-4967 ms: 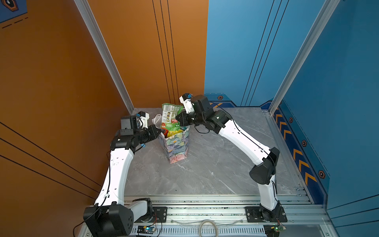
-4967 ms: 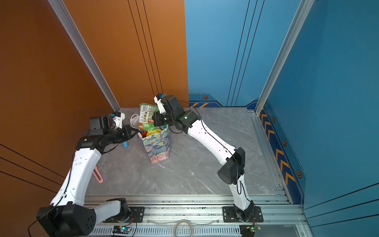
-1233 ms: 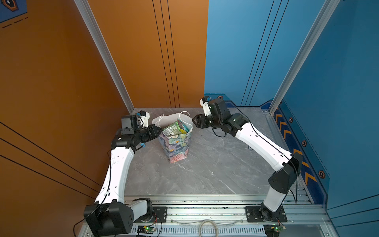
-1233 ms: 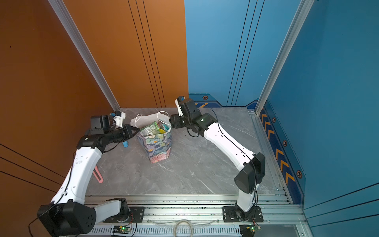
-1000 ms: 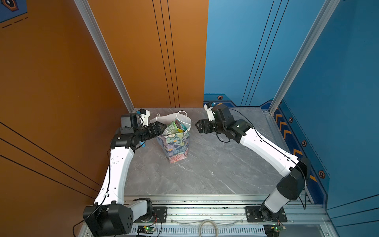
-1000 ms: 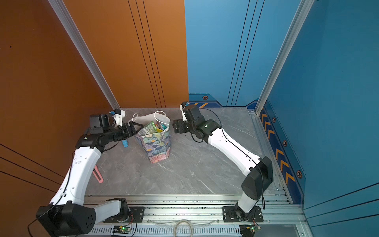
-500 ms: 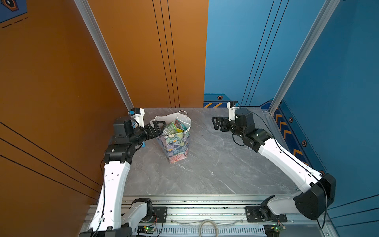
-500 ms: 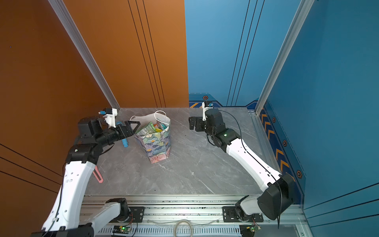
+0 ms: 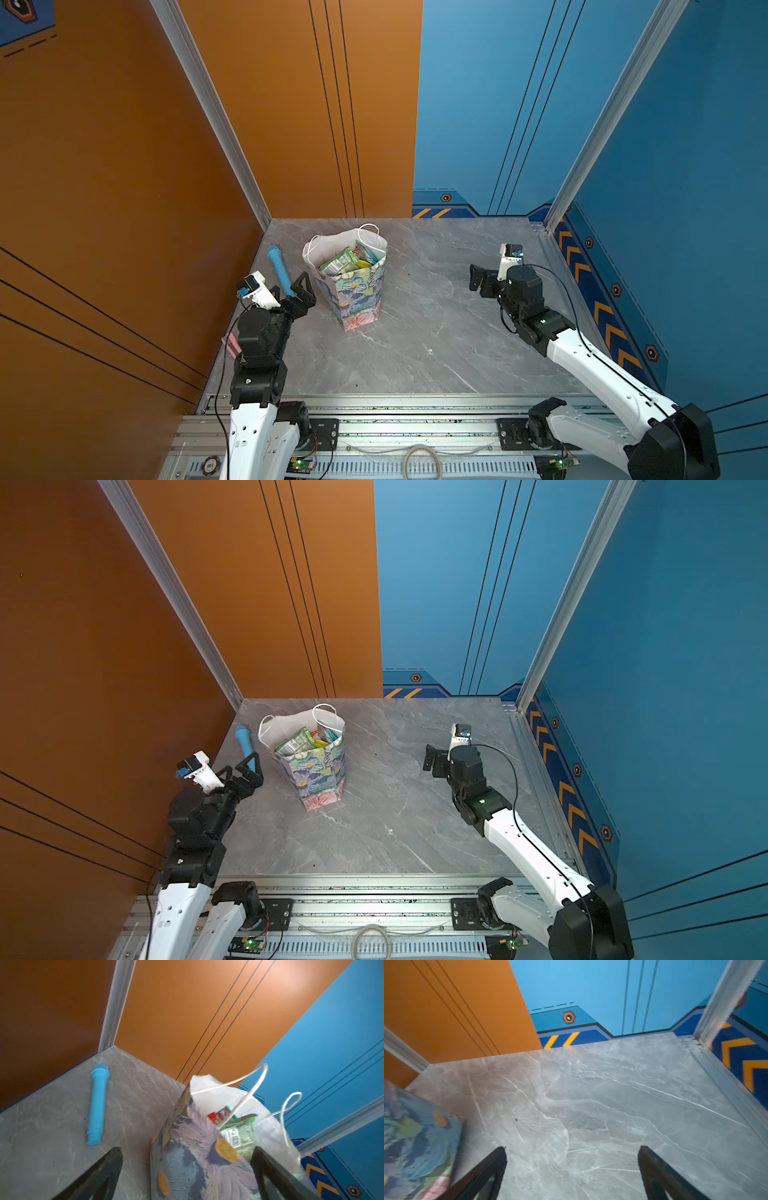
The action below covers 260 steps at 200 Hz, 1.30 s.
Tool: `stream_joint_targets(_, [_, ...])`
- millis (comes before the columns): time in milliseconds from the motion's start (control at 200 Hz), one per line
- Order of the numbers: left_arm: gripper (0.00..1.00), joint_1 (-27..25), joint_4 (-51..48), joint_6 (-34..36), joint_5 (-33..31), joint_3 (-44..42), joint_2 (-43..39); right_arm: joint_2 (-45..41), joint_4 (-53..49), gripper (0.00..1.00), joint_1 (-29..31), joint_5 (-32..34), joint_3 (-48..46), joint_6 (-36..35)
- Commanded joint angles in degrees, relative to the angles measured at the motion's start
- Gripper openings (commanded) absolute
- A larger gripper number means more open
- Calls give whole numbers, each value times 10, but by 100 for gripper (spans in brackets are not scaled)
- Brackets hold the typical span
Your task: Place the snacks into the paper bag
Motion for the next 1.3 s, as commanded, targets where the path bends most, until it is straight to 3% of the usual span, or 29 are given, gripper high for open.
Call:
stream_joint_targets(0, [99, -13, 72, -10, -82, -41, -9, -26, 64, 100, -26, 62, -71, -22])
stream_joint_targets(185, [98, -34, 148, 9, -199, -136, 25, -25, 164, 100, -68, 104, -169, -41])
stream_joint_targets(345, [98, -30, 320, 73, -275, -206, 159, 3, 218, 100, -95, 127, -176, -81])
stream_joint_targets(410, [98, -11, 350, 111, -226, -197, 189, 37, 252, 100, -106, 150, -179, -104])
stream_joint_targets(555, [98, -9, 361, 221, -229, -163, 273, 124, 359, 100, -135, 146, -198, -120])
stream_joint_targets(655, [98, 0, 490, 241, -233, -188, 364, 184, 451, 100, -135, 136, -212, -144])
stream_joint_targets(711, [98, 7, 559, 259, -201, -195, 404, 214, 484, 100, -137, 120, -214, -150])
stream_joint_targets(776, [98, 8, 509, 281, -176, -162, 414, 244, 525, 100, -141, 93, -215, -156])
stream_joint_targets(861, [98, 8, 469, 292, -156, -136, 422, 234, 494, 100, -159, 41, -215, -149])
stream_joint_targets(941, [99, 6, 469, 303, -133, -137, 422, 290, 606, 100, -155, 21, -235, -167])
stream_joint_targets(1011, [99, 3, 468, 314, -111, -141, 417, 259, 516, 100, -153, 19, -216, -168])
stream_joint_targets(1076, [99, 1, 468, 323, -94, -138, 420, 281, 557, 100, -156, 19, -218, -166])
stream_joint_targets(1146, [99, -8, 469, 333, -91, -138, 420, 263, 511, 100, -156, 32, -211, -156])
stream_joint_targets(1231, [99, -14, 469, 320, -92, -142, 415, 275, 542, 100, -154, 39, -216, -159])
stream_joint_targets(1296, [99, -14, 489, 313, -82, -147, 421, 267, 498, 100, -164, 14, -200, -154])
